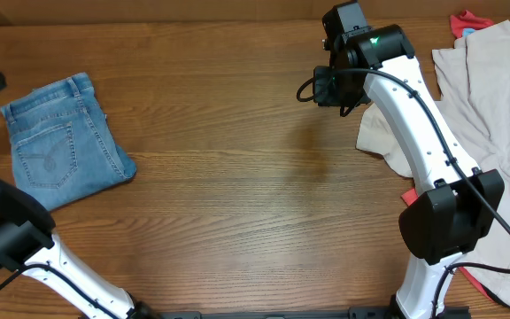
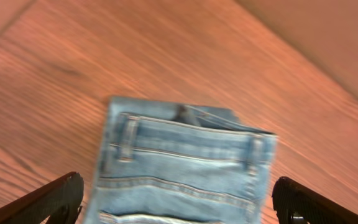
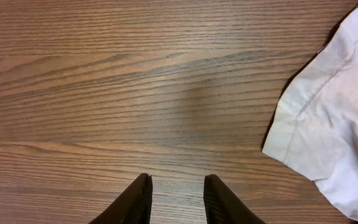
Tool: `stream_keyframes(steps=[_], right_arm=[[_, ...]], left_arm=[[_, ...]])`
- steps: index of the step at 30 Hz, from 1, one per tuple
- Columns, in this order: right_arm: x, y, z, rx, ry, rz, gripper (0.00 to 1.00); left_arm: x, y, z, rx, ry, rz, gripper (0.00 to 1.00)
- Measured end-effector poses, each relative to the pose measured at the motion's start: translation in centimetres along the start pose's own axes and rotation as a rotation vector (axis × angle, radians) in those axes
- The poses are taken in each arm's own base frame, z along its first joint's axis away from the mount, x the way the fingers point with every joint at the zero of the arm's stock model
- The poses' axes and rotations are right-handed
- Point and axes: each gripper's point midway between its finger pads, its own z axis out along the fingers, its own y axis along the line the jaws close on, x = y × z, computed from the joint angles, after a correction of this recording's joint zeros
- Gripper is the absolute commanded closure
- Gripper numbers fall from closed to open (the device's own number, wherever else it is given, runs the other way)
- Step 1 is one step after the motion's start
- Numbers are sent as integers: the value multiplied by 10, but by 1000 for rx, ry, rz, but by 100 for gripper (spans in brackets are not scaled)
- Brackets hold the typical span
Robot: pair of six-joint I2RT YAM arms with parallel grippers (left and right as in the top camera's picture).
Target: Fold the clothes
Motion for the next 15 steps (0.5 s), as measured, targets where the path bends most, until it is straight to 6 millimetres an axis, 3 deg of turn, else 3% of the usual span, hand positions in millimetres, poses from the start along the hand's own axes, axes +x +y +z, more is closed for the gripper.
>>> stream_keyframes(steps=[2, 5, 10, 15], right_arm=[[0, 0, 0, 0, 0, 2, 69], [0, 0, 0, 0, 0, 4, 69], [2, -1, 0, 3, 10, 6, 69], [6, -2, 0, 8, 24, 6, 68]], left_arm=[[6, -16, -3, 39, 31, 4, 0], [31, -50, 0, 109, 131, 14, 0], [85, -130, 4, 211, 317, 90, 0], [140, -195, 13, 237, 449, 214, 0]])
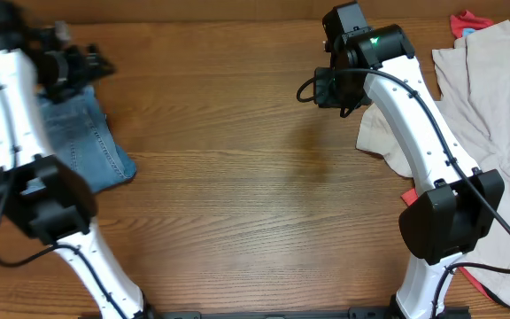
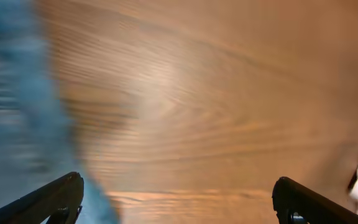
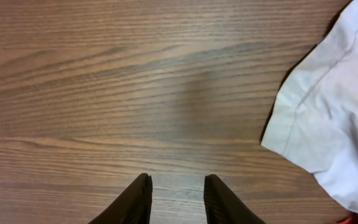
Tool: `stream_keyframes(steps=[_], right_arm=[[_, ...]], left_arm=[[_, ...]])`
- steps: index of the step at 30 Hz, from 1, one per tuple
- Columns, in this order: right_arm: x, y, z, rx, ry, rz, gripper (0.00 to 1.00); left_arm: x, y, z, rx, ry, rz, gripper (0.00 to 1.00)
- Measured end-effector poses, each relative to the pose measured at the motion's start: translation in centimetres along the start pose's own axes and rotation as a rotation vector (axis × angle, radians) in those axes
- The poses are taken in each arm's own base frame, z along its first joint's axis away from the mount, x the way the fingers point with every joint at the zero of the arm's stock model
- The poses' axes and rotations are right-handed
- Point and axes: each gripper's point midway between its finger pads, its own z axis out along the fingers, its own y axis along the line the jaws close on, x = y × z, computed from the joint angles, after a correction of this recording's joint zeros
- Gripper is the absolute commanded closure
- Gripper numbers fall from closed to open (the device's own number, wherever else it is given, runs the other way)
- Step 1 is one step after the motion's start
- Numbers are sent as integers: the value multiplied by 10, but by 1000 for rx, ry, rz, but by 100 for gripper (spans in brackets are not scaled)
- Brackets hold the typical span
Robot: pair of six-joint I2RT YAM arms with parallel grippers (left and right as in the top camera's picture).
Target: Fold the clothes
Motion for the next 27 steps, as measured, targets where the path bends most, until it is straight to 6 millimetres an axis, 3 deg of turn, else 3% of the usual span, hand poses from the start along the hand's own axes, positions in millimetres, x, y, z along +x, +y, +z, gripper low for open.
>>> stream_keyframes(steps=[2, 5, 11, 19, 27], right_arm=[[2, -1, 0, 3, 10, 1, 68], [6, -2, 0, 8, 23, 0, 68], [10, -3, 0, 14, 42, 0, 68], [10, -3, 0, 14, 41, 0, 68], [11, -4, 0, 15, 44, 0, 68]], left_arm=[[20, -17, 25, -18, 76, 35, 0], [53, -28, 58, -46, 188, 54, 0], [113, -13, 95, -105, 374, -5, 0], [162, 34, 106, -282, 504, -102, 0], [164, 86, 86, -444, 495, -244, 0]])
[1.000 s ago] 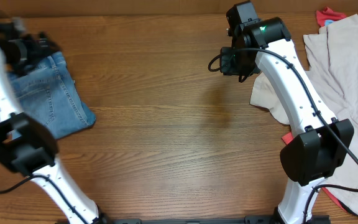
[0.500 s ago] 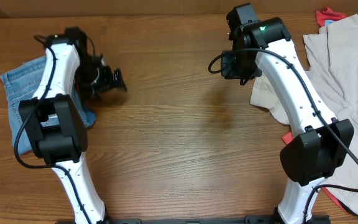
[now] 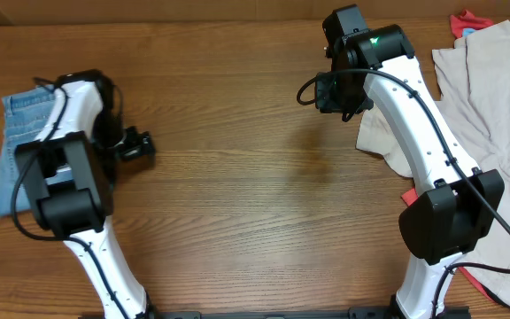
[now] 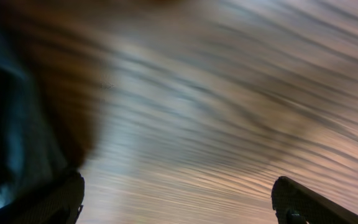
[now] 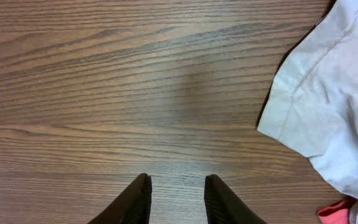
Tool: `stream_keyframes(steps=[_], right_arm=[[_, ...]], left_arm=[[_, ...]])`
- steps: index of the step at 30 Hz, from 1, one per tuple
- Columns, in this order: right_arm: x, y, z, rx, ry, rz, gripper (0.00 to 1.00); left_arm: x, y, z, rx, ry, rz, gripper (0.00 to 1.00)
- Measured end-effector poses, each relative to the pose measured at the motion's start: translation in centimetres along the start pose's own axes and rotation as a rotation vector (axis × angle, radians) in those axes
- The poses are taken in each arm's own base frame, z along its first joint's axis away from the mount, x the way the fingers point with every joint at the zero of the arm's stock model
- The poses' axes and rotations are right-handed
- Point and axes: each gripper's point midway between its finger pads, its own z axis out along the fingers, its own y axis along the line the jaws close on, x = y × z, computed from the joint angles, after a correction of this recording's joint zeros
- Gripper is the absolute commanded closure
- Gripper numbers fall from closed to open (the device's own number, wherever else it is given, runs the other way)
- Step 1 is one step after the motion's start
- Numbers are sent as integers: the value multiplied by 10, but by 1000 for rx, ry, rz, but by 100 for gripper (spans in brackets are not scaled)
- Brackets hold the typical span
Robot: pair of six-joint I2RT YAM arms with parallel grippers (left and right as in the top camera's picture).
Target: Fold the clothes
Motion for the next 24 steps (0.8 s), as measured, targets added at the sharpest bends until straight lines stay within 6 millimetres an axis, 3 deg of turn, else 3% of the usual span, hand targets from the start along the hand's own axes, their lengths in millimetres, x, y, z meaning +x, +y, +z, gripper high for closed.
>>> stream_keyframes(steps=[6, 10, 19, 24], right_arm=[[-1, 0, 0, -2, -4, -1, 68], [-1, 0, 0, -1, -4, -1, 68], [-1, 0, 0, -1, -3, -1, 68], [-1, 0, 0, -1, -3, 0, 69]], left_arm=[[-19, 42, -1, -1, -42, -114, 0], [-21, 56, -2, -4, -44, -147, 0], [-21, 50, -8, 10, -64, -125, 0], [-14, 44, -50, 33, -164, -116, 0]])
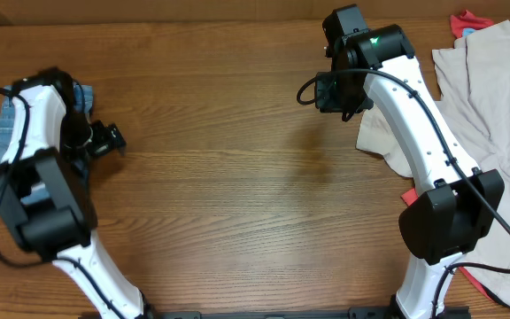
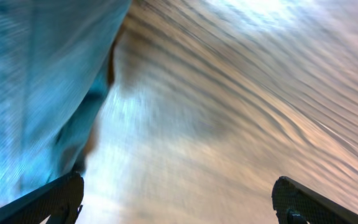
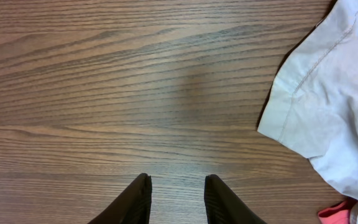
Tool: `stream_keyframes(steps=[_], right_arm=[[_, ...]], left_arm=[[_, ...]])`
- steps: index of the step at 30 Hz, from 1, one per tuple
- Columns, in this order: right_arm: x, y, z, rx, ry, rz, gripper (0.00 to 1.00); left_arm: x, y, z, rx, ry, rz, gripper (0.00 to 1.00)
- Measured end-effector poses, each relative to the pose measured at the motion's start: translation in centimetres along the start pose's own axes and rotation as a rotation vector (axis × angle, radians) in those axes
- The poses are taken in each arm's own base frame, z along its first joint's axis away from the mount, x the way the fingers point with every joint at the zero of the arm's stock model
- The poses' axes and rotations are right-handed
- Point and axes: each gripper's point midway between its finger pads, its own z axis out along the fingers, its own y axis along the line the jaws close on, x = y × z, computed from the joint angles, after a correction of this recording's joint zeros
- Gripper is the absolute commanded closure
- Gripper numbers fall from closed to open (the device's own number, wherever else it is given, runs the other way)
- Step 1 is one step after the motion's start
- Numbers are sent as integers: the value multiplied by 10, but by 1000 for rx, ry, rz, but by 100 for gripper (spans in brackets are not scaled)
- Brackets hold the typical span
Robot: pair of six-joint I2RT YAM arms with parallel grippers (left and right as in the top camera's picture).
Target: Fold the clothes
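Note:
Folded blue jeans lie at the far left of the table, mostly hidden under my left arm. In the blurred left wrist view the jeans (image 2: 36, 81) fill the upper left. My left gripper (image 1: 104, 140) is just right of them, jaws wide open and holding nothing (image 2: 179, 205). My right gripper (image 1: 324, 89) hovers at the back right, open over bare wood (image 3: 178, 199). A beige garment (image 1: 490, 80) lies crumpled at the right, its hem (image 3: 319, 106) just right of the right gripper.
A red garment (image 1: 467, 19) shows at the back right corner, and another red bit (image 1: 412, 195) peeks from under the beige cloth. The wooden table (image 1: 255, 195) runs between both arms. A brown wall edge lies along the back.
My left gripper has moved a little left and back, still wide open. The visible part of the jeans sits further left. The right arm has not visibly moved.
The jeans lay folded at the left with my left gripper off at the edge, open. The left arm then stood over their back edge. Later it was at their right side and the jeans sat further left, and now further left still. The right gripper stayed open throughout.

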Motion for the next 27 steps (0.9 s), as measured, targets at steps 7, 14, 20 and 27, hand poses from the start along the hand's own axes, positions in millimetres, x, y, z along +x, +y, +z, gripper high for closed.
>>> stream_keyframes(steps=[7, 14, 20, 27], right_arm=[[0, 0, 0, 0, 0, 0, 69], [0, 0, 0, 0, 0, 0, 69], [0, 0, 0, 0, -1, 0, 69], [0, 0, 0, 1, 1, 0, 69]], left_arm=[[-3, 23, -77, -11, -223, -91, 48], [-20, 67, -73, -82, -254, -207, 90], [-30, 96, -33, -116, -165, -273, 96], [-59, 106, 22, -110, -133, -304, 95]])
